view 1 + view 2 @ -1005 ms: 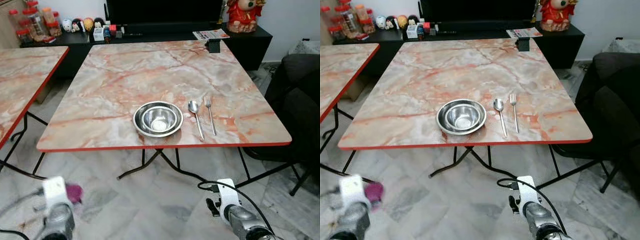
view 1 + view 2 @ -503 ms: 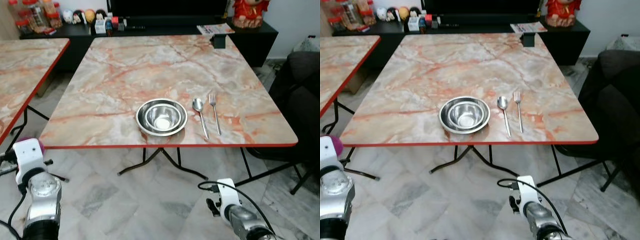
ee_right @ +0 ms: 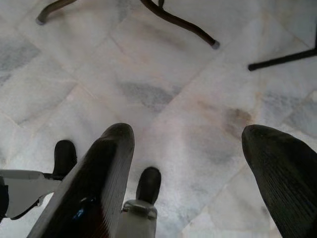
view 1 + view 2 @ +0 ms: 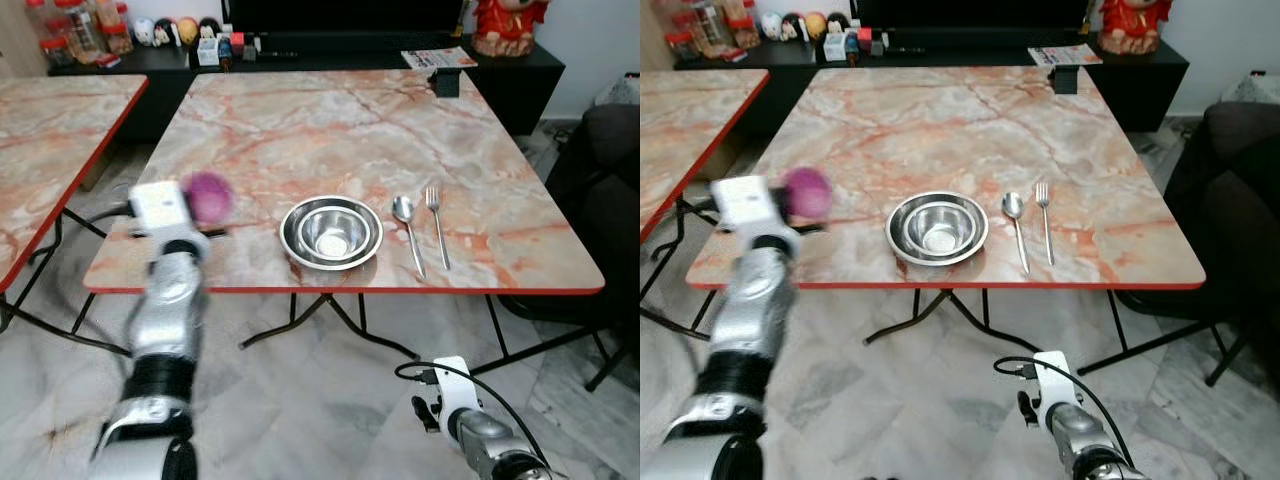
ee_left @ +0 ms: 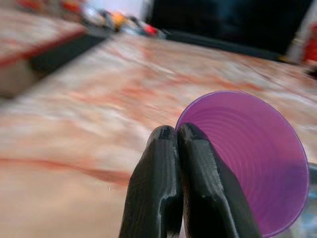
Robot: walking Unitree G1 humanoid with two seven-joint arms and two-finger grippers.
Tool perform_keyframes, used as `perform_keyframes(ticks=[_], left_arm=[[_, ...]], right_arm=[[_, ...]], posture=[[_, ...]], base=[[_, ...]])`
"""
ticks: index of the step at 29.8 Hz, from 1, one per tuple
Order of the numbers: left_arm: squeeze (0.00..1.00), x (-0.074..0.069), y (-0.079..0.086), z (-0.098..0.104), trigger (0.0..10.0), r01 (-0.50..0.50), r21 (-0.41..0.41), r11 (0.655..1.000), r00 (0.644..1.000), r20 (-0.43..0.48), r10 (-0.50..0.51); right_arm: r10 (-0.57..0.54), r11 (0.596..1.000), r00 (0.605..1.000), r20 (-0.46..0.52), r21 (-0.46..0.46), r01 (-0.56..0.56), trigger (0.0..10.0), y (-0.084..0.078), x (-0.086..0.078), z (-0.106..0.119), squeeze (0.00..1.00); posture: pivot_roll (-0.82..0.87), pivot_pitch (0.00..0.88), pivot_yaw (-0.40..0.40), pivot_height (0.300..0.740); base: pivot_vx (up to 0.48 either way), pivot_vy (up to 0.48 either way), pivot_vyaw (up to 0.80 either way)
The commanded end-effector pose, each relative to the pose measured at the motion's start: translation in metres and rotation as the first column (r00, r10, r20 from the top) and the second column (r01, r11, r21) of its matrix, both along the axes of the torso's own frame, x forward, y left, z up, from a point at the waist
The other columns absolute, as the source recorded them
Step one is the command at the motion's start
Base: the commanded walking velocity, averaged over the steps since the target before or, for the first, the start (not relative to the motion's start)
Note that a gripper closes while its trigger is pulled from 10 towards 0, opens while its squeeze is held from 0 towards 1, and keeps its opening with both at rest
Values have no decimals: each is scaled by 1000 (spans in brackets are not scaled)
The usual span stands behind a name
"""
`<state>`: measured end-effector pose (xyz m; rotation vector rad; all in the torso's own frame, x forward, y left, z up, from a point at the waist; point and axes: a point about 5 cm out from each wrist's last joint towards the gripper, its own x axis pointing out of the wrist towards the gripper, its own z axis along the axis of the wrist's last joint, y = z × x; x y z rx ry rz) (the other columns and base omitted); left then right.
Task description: Setting the table
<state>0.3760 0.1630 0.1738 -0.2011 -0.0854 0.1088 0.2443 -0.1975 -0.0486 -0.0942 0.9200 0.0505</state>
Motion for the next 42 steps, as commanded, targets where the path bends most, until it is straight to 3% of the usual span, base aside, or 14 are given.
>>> perform_keyframes(ticks=[1, 8, 10, 12, 17, 30, 42], left_arm=[[0, 9, -2, 2, 10000, 38, -65, 997, 998, -47, -41], [0, 21, -5, 12, 10000, 36, -68, 997, 993, -106, -43], [0, 27, 4, 15, 10000, -52, 46, 998, 976, -211, 61], [0, 30, 6, 17, 10000, -65, 93, 994, 967, -240, 86], [0, 32, 5, 16, 10000, -61, 118, 991, 957, -275, 92], [0, 33, 3, 10, 10000, -97, -10, 995, 940, -329, 88], [0, 38, 3, 24, 10000, -133, -46, 990, 933, -342, 110]], right_arm=[[-6, 1000, 1000, -5, 2, 6, 10000, -2, -1, 0, 0], [-6, 1000, 1000, -5, 0, 6, 10000, -3, -1, 0, 0], [-4, 1000, 1000, -6, -1, 4, 10000, -4, -2, 0, 0], [-3, 1000, 1000, -7, -2, 3, 10000, -4, -2, 0, 0], [-1, 1000, 1000, -8, -3, 1, 10000, -4, -2, 0, 0], [2, 1000, 1000, -9, -7, -2, 10000, -6, -2, 0, 0], [1, 1000, 1000, -11, -9, -1, 10000, -6, -2, 0, 0]], posture=[[-13, 77, 4, 740], [-16, 80, 3, 740], [-11, 84, 0, 740], [-11, 84, 0, 740], [-11, 85, -5, 740], [-11, 84, -9, 740], [-6, 85, -7, 740]], base=[[0, 0, 0], [0, 0, 0], [0, 0, 0], [0, 0, 0], [0, 0, 0], [0, 0, 0], [0, 0, 0]])
